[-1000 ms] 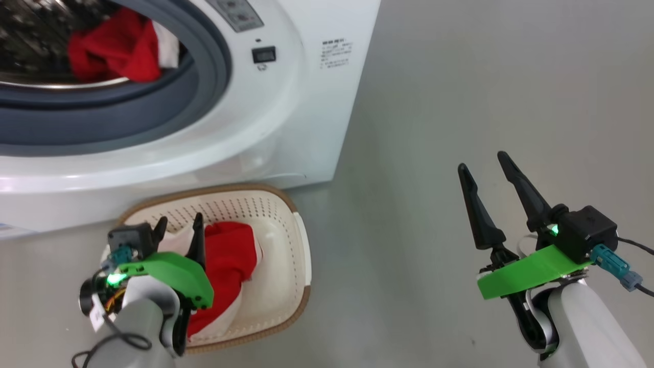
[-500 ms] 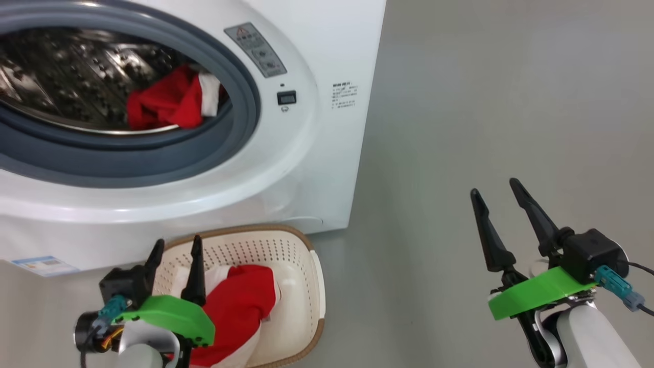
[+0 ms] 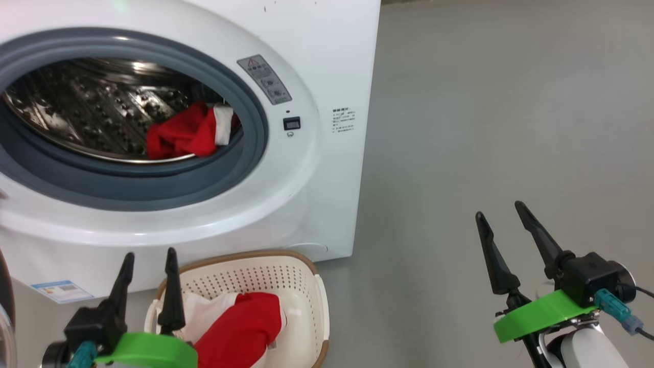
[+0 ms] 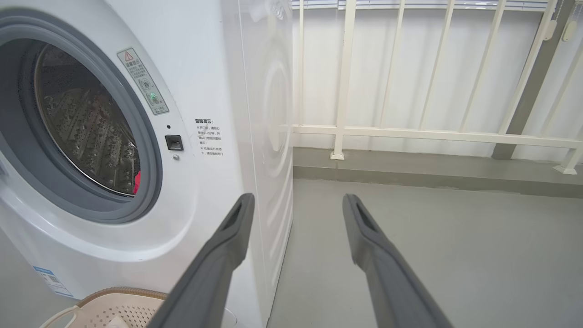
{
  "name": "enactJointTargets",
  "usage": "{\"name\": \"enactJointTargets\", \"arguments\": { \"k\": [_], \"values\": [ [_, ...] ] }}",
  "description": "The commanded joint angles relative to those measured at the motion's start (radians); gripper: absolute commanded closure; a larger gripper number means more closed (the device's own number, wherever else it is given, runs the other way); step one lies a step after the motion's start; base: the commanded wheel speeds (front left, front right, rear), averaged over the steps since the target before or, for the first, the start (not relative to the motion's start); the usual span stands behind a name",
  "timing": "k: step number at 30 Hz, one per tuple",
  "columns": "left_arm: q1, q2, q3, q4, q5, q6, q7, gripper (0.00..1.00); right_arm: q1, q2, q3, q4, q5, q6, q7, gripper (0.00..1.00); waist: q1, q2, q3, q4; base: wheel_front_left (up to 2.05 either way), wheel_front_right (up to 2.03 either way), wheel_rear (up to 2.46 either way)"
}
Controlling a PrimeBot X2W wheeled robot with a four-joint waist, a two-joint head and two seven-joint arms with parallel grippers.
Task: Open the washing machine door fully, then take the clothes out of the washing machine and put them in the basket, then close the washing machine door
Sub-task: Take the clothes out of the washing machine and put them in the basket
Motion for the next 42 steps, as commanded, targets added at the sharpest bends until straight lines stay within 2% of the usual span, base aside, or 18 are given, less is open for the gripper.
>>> {"name": "enactJointTargets", "arguments": {
  "k": [1,16,42],
  "values": [
    [0.009,0.017,0.043,-0.042,0.009,0.008,-0.012,0.0,0.0,-0.002,0.023,-0.032,-0.006,0.006,-0.006,0.0,0.0,0.0,-0.018,0.0,0.0,0.0,0.0],
    [0.193,-0.009,0.105,-0.153,0.019,-0.01,-0.012,0.0,0.08,0.014,0.005,-0.048,-0.016,0.006,-0.006,0.0,0.0,0.0,-0.11,-0.011,0.0,0.0,0.0],
    [0.22,-0.02,0.092,-0.177,0.031,0.011,-0.011,0.0,0.093,0.014,0.012,-0.047,-0.014,0.006,-0.006,0.0,0.0,0.0,-0.113,-0.006,0.0,0.0,0.0]
  ]
}}
